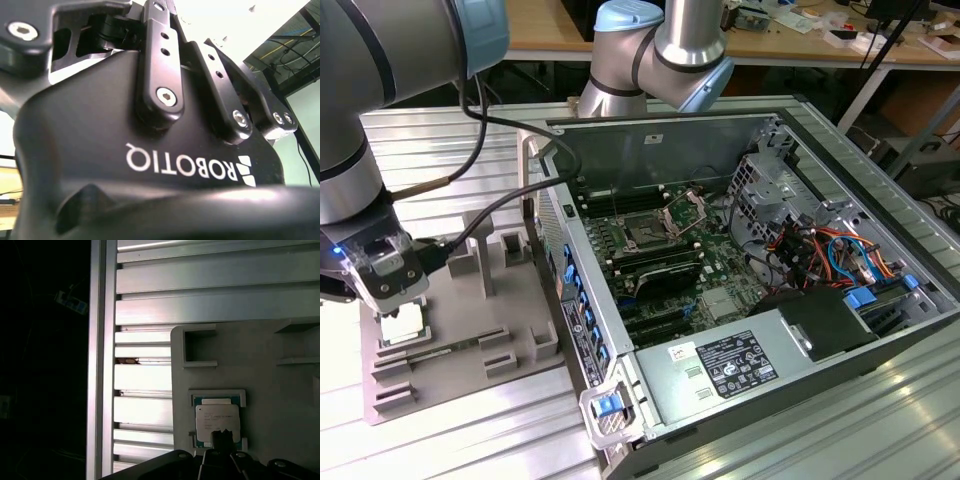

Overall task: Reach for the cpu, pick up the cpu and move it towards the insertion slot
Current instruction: 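Reach for the cpu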

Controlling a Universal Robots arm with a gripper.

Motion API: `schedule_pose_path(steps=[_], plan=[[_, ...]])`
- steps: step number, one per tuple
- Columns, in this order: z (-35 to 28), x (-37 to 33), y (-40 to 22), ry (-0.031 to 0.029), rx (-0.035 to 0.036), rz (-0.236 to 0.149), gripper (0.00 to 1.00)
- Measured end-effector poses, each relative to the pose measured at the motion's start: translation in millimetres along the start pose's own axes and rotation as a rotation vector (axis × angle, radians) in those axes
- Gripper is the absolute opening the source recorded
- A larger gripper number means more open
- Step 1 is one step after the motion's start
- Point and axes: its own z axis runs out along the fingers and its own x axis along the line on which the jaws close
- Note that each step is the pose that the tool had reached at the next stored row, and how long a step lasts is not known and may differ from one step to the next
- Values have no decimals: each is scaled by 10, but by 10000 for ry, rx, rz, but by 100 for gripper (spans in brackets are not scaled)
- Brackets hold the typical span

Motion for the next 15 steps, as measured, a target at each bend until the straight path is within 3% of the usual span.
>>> schedule_pose_path(steps=[15], plan=[[36, 0, -1, 1, 1, 0, 11]])
